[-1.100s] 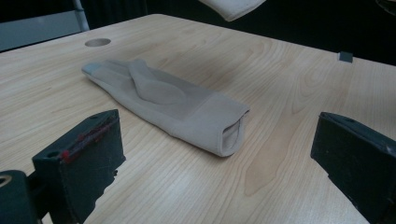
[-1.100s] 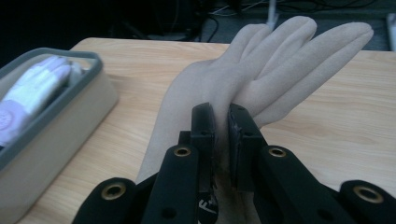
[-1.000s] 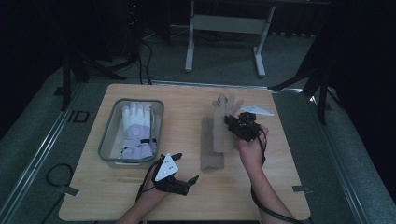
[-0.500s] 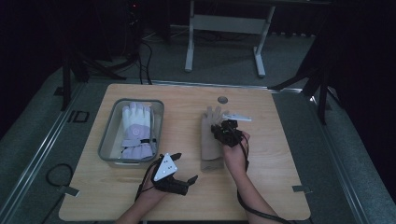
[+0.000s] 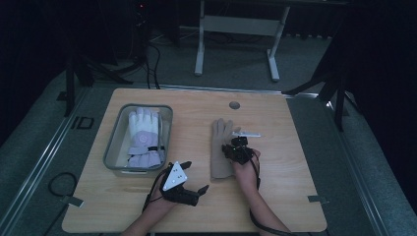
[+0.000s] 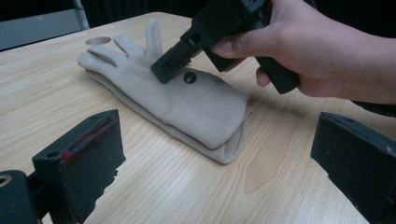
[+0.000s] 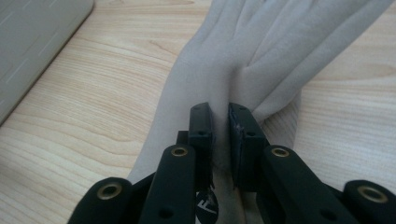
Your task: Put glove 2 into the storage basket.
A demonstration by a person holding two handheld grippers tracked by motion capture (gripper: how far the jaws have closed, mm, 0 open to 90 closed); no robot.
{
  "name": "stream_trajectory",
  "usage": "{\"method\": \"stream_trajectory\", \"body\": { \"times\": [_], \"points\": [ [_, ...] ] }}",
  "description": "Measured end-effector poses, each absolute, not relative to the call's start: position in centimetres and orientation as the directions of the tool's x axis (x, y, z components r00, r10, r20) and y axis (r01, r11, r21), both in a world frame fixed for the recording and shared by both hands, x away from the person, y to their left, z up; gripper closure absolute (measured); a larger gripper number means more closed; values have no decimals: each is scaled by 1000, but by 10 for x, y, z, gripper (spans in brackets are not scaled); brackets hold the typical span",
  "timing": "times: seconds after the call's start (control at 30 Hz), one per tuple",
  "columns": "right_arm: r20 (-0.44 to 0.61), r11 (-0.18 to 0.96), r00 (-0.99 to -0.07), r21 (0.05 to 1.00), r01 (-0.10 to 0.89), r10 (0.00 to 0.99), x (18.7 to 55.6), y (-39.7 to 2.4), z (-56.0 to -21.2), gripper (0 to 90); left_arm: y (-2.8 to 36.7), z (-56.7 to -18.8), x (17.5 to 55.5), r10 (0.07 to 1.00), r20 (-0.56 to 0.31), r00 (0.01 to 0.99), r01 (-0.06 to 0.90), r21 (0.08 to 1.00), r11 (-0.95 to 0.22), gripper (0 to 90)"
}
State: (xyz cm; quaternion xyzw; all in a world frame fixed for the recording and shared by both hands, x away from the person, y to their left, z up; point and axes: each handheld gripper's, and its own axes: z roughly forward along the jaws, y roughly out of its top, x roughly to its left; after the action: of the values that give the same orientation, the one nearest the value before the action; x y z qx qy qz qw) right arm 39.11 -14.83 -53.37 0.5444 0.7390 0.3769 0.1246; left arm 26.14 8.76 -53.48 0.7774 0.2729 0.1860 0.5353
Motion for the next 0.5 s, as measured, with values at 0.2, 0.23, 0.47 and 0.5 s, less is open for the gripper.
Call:
{"method": "stream_trajectory", "body": {
  "times": [0.2,0.23,0.47,0.5],
  "points": [
    [196,158,-396,695,702,897,391,-147,-538,722,88,-535,261,624,-8,781,232,932,-278,26],
    [194,158,-396,697,700,898,391,-148,-537,691,87,-535,261,627,-6,779,231,932,-279,26],
    [195,183,-448,720,670,872,391,-157,-527,313,89,-534,263,643,-18,766,249,930,-271,34],
    [212,180,-456,717,674,864,392,-160,-526,261,89,-534,263,641,-20,768,250,930,-270,35]
  ]
}}
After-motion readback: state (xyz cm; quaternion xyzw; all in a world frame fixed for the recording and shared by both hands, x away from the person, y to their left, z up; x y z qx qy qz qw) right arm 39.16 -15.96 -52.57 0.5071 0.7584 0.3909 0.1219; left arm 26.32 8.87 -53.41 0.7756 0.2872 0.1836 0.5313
